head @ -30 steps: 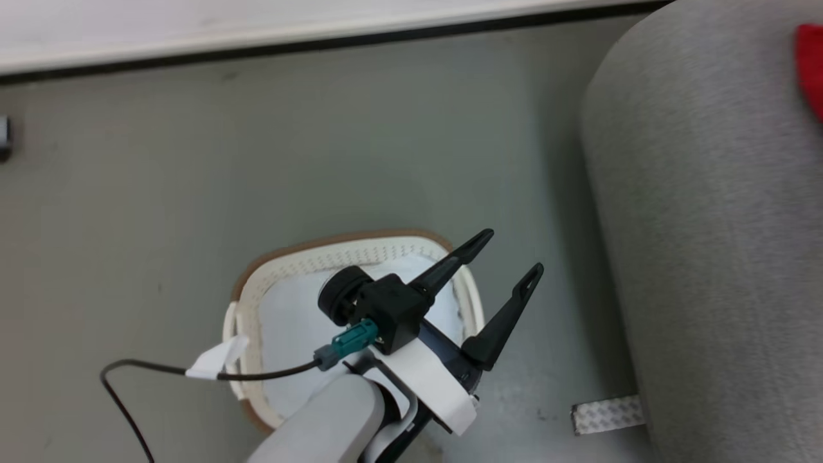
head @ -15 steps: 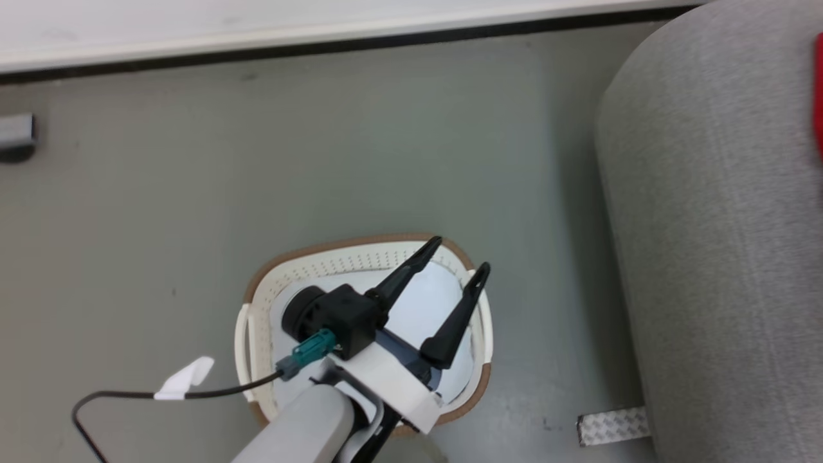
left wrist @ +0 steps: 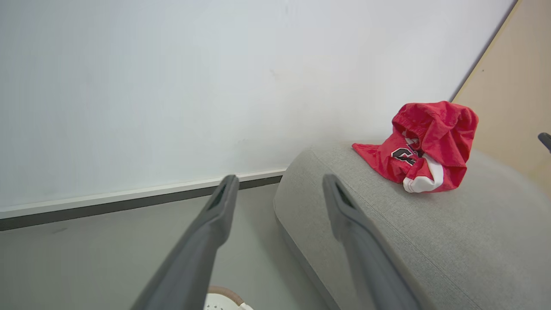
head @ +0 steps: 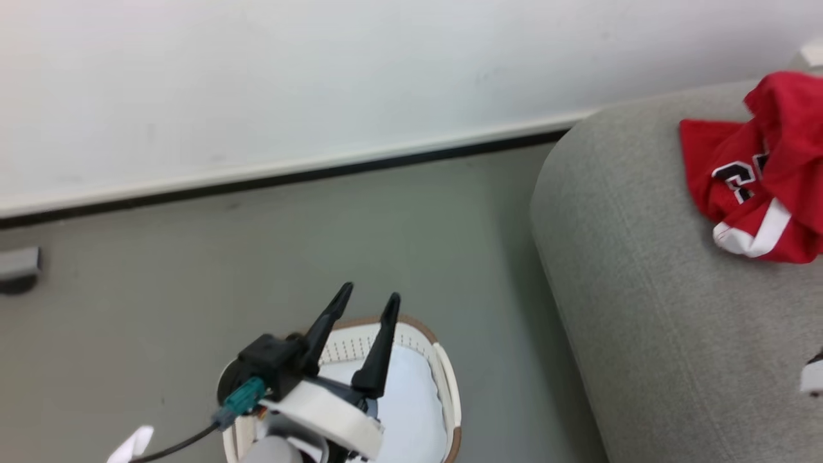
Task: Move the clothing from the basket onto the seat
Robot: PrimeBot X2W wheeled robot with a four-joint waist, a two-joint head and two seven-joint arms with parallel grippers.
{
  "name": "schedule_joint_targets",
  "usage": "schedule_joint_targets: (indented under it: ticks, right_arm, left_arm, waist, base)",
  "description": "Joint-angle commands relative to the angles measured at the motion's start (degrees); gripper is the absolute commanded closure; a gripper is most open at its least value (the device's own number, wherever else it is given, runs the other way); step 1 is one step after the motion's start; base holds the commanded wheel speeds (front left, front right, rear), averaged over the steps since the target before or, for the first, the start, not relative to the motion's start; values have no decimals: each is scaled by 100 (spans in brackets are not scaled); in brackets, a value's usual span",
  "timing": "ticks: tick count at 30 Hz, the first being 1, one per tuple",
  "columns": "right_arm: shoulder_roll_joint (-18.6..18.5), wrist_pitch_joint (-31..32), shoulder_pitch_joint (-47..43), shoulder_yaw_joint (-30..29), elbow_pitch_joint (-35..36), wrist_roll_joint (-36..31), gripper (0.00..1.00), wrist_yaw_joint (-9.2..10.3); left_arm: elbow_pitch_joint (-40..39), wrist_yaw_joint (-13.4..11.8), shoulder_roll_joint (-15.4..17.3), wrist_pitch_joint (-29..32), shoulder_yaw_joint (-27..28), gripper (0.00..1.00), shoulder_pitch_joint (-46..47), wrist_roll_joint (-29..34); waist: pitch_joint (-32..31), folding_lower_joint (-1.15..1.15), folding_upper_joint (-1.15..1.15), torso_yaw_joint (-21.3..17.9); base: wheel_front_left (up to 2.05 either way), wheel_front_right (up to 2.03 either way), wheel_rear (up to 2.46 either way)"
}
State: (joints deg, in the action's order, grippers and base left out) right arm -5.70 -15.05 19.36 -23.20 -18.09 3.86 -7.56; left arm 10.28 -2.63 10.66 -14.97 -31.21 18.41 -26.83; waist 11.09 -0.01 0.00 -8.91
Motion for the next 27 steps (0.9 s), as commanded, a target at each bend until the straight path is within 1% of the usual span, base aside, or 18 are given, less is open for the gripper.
schedule_joint_targets:
  ticks: [1,5,11,14,18,23,27]
  right_arm:
    - [35,-16,-206,104,146,94,0,15]
    - [140,-17,-694,595,567,123,0,15]
    - [200,-9,-1428,1211,979,4,0,15]
    - [236,-9,-1720,1426,1152,-15,0,15]
    - [268,-9,-2051,1649,1204,12,0,15]
    - [274,-9,-2345,1872,1111,224,0,15]
    - [275,-9,-2482,1950,993,346,0,15]
  left_arm:
    - [-15,-30,39,-19,73,0,-166,-85]
    - [-90,-75,20,-20,347,0,-476,83]
    - [24,-29,-147,-18,772,0,-986,298]
    - [129,42,-213,-17,1040,0,-1200,392]
    - [286,166,-283,-18,1395,0,-1469,580]
    - [405,335,-375,-18,1813,0,-1739,816]
    - [496,534,-462,-18,2078,0,-1891,1012]
  waist:
    - [-317,1,0,-55]
    - [-547,1,0,54]
    - [-977,1,0,431]
    - [-1099,1,0,625]
    - [-1241,1,0,817]
    - [-1341,1,0,985]
    - [-1376,1,0,1064]
  base:
    - [0,0,0]
    - [0,0,0]
    - [0,0,0]
    - [0,0,0]
    - [0,0,0]
    - [0,0,0]
    - [0,0,0]
